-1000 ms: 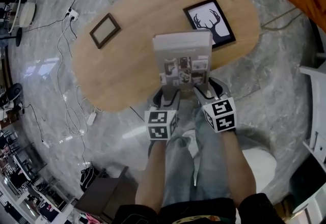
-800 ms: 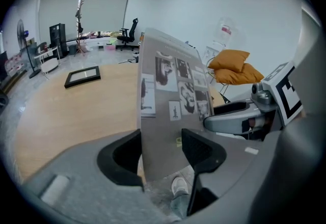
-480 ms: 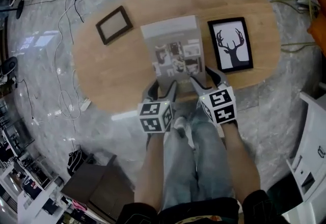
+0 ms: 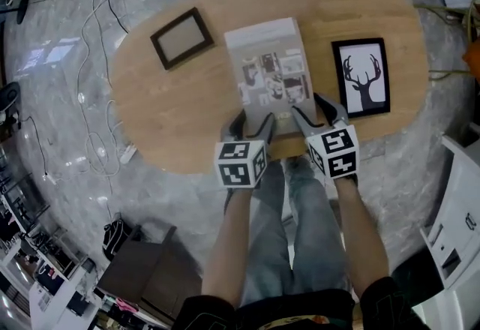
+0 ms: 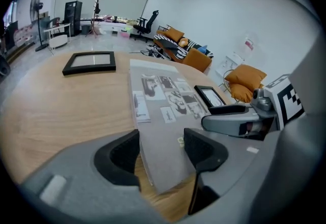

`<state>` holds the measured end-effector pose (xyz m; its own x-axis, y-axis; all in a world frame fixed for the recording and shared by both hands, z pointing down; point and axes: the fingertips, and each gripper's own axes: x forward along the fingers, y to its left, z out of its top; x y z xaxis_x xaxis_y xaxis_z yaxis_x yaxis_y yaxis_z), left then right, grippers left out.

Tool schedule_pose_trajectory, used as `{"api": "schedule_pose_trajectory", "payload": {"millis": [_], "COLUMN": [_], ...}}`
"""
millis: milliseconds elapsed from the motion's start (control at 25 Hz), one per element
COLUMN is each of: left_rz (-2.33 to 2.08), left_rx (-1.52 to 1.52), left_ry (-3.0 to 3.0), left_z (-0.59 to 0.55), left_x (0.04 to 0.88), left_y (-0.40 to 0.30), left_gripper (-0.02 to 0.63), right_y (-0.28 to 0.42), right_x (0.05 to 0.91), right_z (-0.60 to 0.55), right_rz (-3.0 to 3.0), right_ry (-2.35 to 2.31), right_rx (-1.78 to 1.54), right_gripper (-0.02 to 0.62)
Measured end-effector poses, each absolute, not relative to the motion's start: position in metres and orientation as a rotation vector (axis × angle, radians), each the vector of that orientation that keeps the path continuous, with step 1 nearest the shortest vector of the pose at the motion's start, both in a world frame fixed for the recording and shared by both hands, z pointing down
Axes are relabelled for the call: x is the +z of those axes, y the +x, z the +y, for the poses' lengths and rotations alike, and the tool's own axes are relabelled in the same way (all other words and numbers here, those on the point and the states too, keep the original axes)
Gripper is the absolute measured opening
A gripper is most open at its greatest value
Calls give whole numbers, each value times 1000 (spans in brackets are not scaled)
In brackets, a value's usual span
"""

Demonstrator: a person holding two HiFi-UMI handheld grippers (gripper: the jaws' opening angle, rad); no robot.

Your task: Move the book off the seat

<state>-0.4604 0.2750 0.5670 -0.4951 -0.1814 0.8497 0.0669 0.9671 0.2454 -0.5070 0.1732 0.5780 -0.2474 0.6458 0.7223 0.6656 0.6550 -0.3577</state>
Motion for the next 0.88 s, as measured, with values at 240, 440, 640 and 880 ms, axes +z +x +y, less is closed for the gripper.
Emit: {"api": "schedule_pose_trajectory", "payload": {"millis": [240, 440, 640, 880], "left_rz": [-2072, -2207, -2392, -2541], "left_rx": [-356, -386, -528, -449], "left_ry": [110, 104, 192, 131], "left_z": [288, 317, 331, 366], "left_x": [545, 482, 392, 292], "left_y": [-461, -487, -538, -568], "left_gripper": [220, 34, 11, 11], "right_y": [-517, -530, -560, -589], "right_x": [553, 497, 415, 318], "right_z": [164, 180, 218, 237], "right_rz": [-1993, -2059, -2151, -2277], "right_ry": [-961, -971, -1092, -1046], "right_rx": [-61, -8, 104, 96], "right_gripper": [242, 50, 3, 3]}}
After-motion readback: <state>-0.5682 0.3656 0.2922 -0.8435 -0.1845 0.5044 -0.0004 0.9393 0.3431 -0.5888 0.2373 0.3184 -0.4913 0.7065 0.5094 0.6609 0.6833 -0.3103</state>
